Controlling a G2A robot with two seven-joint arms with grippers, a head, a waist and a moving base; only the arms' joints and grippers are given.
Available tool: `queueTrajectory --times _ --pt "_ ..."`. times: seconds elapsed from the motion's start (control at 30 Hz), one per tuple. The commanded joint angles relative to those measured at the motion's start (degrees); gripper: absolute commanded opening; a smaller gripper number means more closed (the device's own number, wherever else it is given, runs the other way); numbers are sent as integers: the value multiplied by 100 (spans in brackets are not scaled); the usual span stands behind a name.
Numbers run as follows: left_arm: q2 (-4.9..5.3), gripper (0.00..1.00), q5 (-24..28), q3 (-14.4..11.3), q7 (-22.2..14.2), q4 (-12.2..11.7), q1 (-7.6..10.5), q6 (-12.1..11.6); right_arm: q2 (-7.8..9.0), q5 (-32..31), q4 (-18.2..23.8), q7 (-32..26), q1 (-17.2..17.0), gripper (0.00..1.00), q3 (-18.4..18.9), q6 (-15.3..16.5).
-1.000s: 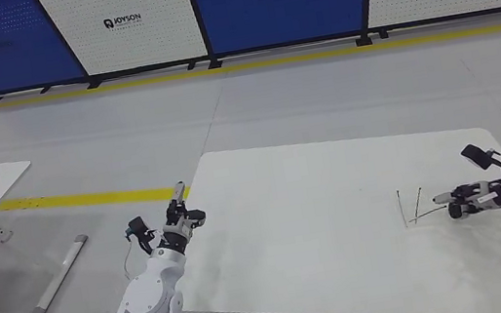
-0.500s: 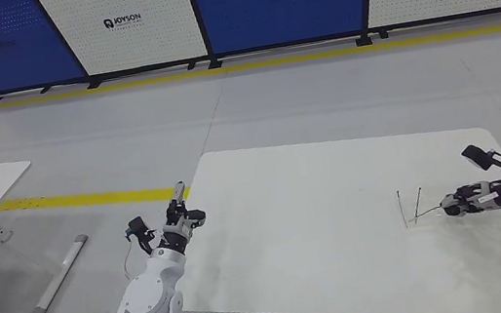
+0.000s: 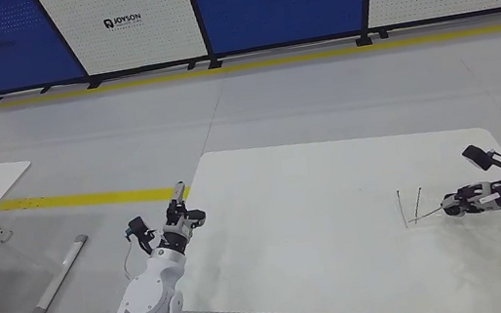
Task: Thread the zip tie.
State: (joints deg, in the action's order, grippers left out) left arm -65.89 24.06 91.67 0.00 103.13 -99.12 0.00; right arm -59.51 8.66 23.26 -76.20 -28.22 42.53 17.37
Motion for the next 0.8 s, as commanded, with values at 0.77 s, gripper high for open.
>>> queueTrajectory --times 0.77 --pt "0 100 0 0 0 0 0 0 991 2018 2148 -344 -1544 0 1851 211"
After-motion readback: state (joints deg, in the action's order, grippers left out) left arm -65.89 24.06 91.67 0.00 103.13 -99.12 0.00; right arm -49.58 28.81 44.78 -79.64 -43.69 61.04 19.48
